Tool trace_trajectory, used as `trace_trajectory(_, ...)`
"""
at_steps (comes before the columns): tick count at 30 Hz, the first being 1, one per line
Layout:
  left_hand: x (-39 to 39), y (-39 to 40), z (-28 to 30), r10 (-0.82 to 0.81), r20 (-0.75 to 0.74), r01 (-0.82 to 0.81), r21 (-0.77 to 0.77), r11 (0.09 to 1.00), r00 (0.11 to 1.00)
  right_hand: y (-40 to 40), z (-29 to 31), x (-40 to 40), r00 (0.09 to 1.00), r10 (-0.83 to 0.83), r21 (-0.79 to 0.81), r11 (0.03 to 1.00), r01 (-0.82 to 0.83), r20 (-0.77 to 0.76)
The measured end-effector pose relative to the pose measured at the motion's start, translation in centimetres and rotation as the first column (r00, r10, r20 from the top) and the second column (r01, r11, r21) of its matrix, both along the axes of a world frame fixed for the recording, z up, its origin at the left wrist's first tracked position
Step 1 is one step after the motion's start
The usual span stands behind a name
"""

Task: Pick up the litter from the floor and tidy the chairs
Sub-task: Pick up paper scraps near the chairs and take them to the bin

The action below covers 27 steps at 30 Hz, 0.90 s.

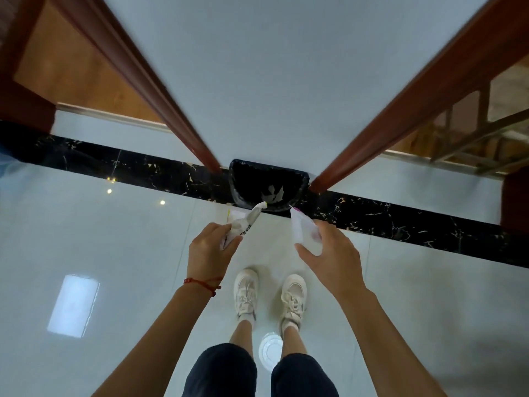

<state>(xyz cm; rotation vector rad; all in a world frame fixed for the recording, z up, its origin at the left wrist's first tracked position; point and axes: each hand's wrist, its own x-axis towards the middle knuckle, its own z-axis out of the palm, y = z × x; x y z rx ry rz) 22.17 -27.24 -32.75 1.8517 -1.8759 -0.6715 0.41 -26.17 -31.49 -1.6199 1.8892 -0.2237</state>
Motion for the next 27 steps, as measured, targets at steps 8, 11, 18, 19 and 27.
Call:
trace_trajectory(8,0.0,-3.6,-12.2,-0.094,0.026,0.090,0.108,0.990,0.995,-3.2,-11.3,-0.2,1.000,-0.002,0.067,0.998,0.002,-0.012)
trace_trajectory(11,-0.4,-5.8,-16.4,-0.156,0.038,0.149,0.140,0.979,0.987,-4.3,-14.5,-0.4,0.997,-0.075,0.041,0.996,0.075,0.006)
trace_trajectory(18,-1.5,-11.2,-24.3,-0.200,0.049,0.190,0.154,0.970,0.979,-6.5,-20.6,-0.3,0.996,-0.089,0.021,0.996,0.088,0.010)
trace_trajectory(19,-1.7,-11.9,-25.2,-0.204,0.052,0.194,0.153,0.969,0.978,-6.7,-21.2,-0.2,0.996,-0.085,0.019,0.996,0.085,0.006)
trace_trajectory(27,-2.4,-15.3,-29.5,-0.171,0.214,0.135,0.173,0.976,0.962,-7.8,-24.0,0.3,0.999,-0.049,0.056,0.997,0.049,-0.005)
